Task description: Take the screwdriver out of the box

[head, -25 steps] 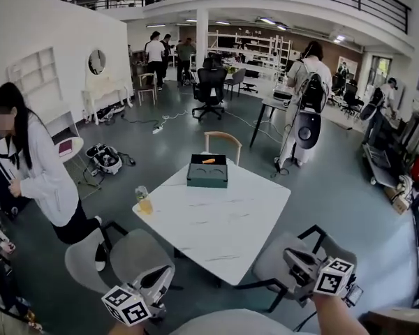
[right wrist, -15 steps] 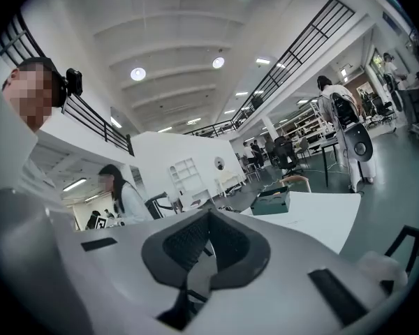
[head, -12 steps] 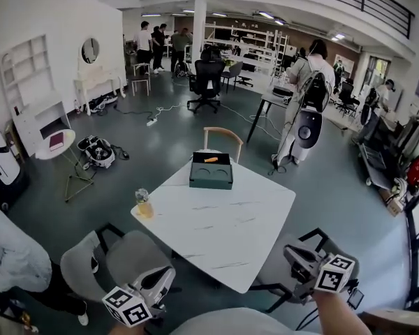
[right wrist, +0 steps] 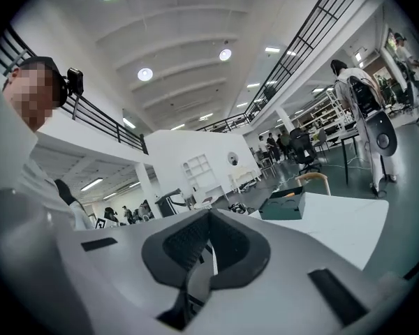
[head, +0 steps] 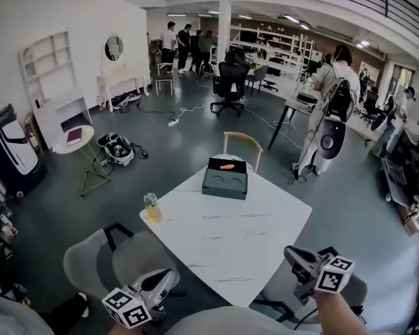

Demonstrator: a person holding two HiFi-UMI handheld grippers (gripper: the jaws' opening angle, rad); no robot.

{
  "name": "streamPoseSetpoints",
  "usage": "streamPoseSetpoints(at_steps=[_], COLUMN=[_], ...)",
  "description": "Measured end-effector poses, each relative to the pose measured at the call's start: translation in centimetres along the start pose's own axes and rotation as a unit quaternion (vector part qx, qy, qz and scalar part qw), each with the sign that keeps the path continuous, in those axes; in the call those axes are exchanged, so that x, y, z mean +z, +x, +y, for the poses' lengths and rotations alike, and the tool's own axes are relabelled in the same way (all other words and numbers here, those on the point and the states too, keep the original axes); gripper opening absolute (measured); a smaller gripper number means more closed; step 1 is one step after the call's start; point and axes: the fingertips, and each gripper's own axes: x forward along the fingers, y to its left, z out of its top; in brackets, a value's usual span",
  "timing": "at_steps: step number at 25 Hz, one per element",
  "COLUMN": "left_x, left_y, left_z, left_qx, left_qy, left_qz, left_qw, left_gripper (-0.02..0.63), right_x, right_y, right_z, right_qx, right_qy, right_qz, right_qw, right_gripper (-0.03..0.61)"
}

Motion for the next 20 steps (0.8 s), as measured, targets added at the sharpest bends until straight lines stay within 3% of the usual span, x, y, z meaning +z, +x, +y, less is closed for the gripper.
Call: streamPoseSetpoints(at_steps=[10, 20], left_x=[0.3, 0.6], left_y=[11.5, 17.9], left_z=[-0.6, -0.6], left_qx=[0.075, 0.129], left_qy=[-0.016, 0.011], left_qz=[-0.025, 0.007], left_qw=[0.9968, 0.9915], left_gripper=[0.003, 0.003], right_x=[4.9, 5.4], right_y=[2.3, 4.2], right_z=[-12.3, -20.6], right_qx=[0.074, 0.092], right_qy=[0.004, -0.004], right_qz=[0.004, 0.005], right_qw=[0.997, 0.996], right_gripper=[0.008, 0.008])
